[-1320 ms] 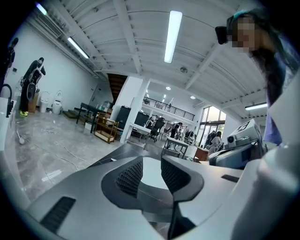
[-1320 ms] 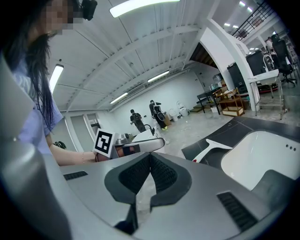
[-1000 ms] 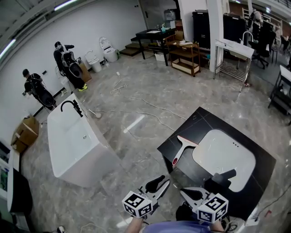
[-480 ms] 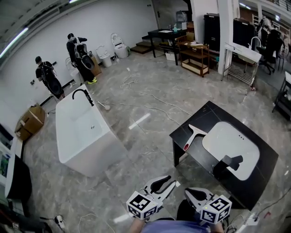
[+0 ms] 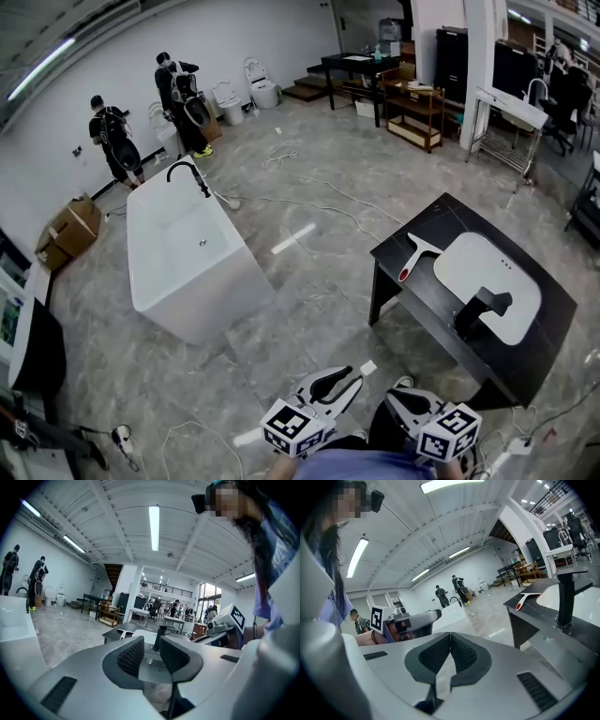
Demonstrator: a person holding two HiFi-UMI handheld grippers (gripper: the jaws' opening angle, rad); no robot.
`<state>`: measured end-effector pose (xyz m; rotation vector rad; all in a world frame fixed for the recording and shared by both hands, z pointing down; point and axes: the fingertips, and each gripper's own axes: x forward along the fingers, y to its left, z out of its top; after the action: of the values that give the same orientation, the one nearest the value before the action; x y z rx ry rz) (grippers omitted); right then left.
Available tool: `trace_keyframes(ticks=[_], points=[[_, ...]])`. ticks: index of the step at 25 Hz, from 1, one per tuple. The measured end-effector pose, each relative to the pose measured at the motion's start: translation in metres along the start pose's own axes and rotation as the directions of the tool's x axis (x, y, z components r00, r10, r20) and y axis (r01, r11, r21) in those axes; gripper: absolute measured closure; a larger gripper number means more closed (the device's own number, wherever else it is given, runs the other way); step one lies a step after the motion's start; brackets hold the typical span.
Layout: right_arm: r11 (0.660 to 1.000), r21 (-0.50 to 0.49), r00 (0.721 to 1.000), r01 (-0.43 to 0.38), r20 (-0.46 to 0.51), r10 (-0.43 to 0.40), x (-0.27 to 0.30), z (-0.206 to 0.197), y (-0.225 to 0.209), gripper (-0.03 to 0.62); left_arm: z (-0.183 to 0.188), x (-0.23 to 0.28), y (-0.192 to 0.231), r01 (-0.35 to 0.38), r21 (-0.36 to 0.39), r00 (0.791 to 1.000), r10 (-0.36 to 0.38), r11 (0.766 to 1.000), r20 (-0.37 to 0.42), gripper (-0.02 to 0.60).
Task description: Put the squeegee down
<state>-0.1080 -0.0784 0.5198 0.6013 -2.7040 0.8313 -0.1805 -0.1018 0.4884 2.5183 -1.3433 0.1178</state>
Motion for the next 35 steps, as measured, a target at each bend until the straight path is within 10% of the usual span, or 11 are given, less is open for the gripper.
trace_keyframes(ticks=[21, 35], points=[[0.998, 0.032, 0.998, 0.044, -0.055, -0.043, -0.049, -0.027, 0.020, 0.577, -0.023, 0.001, -0.061, 0.096, -0.035, 0.995, -0.096, 0.995, -0.011, 0.466], [0.999, 0.029, 0.999, 0.035, -0.043, -0.034, -0.162, -0.074, 0.020, 0.577, -0.041, 0.000, -0.172, 0.047, -0.034, 0.998, -0.048, 0.998, -0.034, 0.466]])
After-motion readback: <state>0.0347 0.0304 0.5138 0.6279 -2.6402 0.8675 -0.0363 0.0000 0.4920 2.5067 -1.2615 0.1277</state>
